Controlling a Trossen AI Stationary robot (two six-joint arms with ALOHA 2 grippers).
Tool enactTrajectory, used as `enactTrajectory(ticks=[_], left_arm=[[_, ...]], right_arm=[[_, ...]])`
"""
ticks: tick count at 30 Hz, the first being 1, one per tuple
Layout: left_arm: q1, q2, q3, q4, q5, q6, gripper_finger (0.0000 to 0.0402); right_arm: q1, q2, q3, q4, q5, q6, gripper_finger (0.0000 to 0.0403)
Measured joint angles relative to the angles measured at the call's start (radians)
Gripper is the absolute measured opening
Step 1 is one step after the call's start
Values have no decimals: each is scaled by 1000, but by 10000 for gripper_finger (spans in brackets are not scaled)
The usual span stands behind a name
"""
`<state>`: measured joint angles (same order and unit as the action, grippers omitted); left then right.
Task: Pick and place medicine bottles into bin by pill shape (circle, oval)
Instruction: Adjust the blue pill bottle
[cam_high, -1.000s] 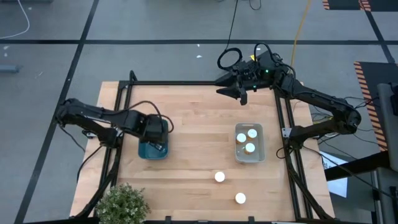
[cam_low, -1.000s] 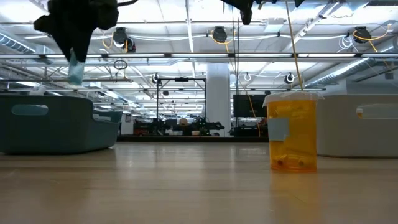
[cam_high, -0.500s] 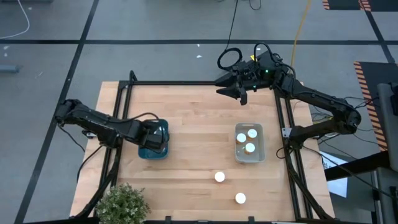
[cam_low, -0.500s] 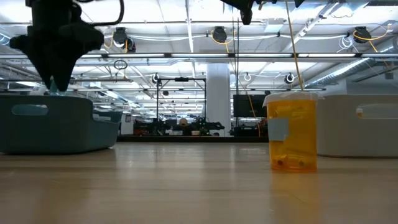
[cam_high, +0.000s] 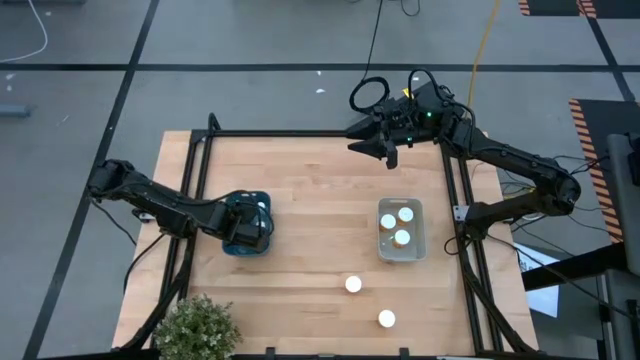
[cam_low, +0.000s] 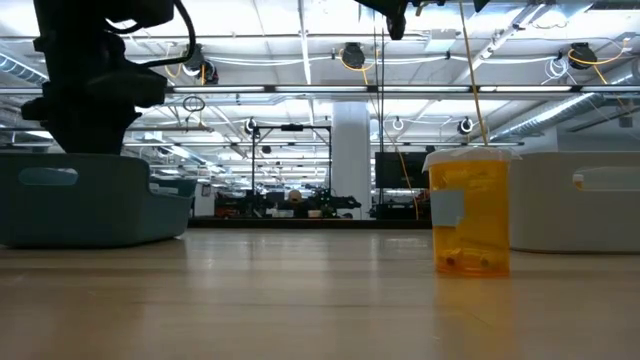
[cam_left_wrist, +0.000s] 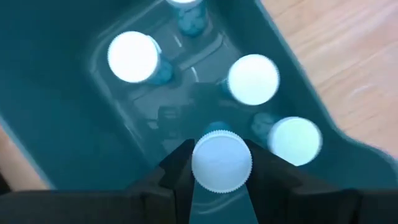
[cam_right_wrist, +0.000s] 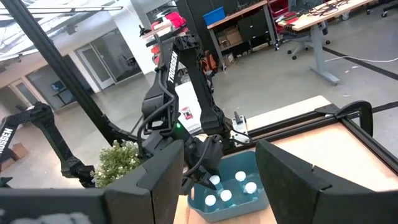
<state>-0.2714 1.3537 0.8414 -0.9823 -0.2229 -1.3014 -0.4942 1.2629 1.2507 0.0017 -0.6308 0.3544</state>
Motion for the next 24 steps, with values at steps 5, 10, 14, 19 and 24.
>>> enactTrajectory(ticks=[5,10,14,19,24], left_arm=[[0,0,-14,-1,-24,82,127],[0,1,-42,0,-31,138,127],[0,1,-45,1,-33,180,127],[0,1,-46,15,-33,206,127],[0,1,-46,17,-32,220,127]], right_arm=[[0,0,0,0,0,0,193],[0,0,0,0,0,0,193],[0,0,0,0,0,0,193],[0,0,0,0,0,0,193],[0,0,0,0,0,0,193]])
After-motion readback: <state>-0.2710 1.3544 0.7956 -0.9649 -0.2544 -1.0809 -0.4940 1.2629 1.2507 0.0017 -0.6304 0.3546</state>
